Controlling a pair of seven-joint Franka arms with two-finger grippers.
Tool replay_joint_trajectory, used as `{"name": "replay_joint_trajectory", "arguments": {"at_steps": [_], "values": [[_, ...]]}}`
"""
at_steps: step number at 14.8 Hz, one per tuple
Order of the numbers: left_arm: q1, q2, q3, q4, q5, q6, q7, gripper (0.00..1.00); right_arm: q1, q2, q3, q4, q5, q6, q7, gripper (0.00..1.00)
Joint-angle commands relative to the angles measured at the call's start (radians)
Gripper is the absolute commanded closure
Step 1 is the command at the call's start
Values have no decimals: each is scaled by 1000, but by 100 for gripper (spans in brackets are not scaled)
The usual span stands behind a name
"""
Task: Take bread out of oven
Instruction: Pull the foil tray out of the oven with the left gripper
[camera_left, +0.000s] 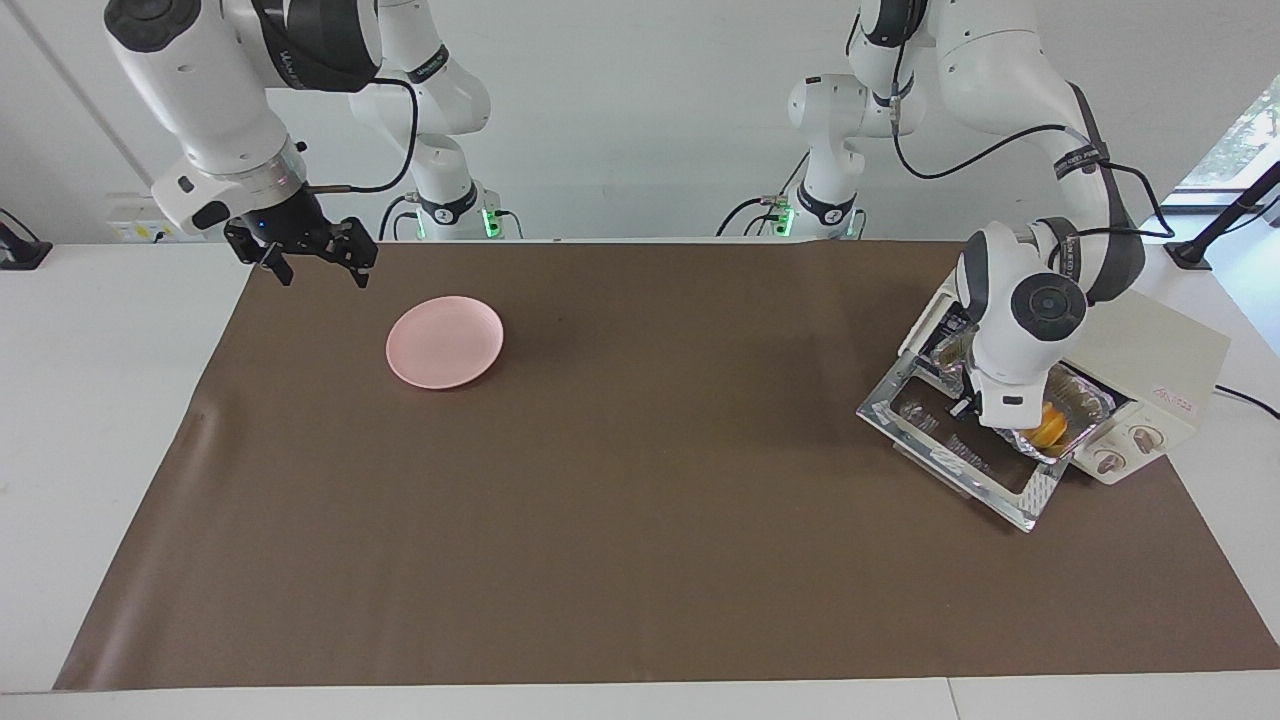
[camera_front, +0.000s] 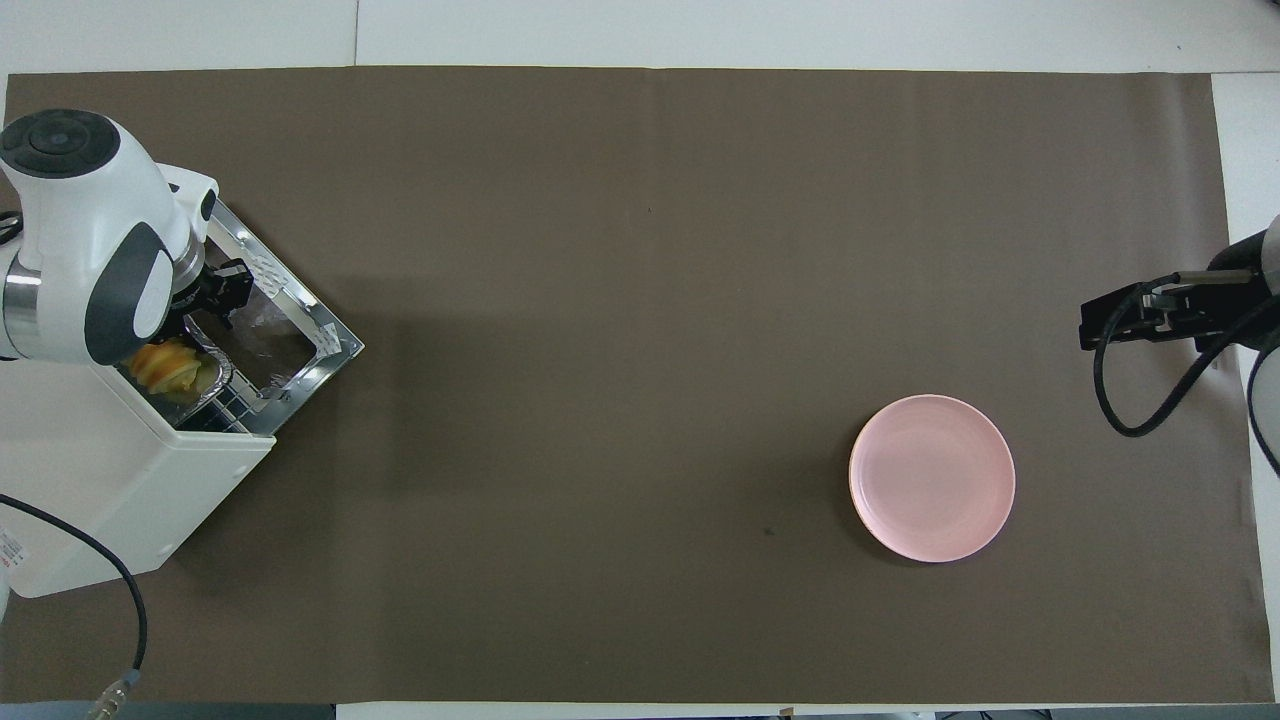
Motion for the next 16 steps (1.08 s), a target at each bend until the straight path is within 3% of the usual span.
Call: {"name": "replay_joint_trajectory", "arguments": {"at_steps": [1, 4, 8, 16], "values": [[-33, 11, 0, 56, 21, 9, 4, 100, -4, -22, 3, -25, -12, 15, -18, 0], [-93, 45, -8, 123, -16, 47, 17, 100, -4, -22, 3, -25, -12, 15, -18, 0], [-220, 57, -7, 135, -119, 153, 15, 100, -4, -22, 3, -25, -12, 15, -18, 0], [-489, 120, -10, 256, -175, 153, 15, 100, -4, -22, 3, -26, -12, 15, -18, 0]]}}
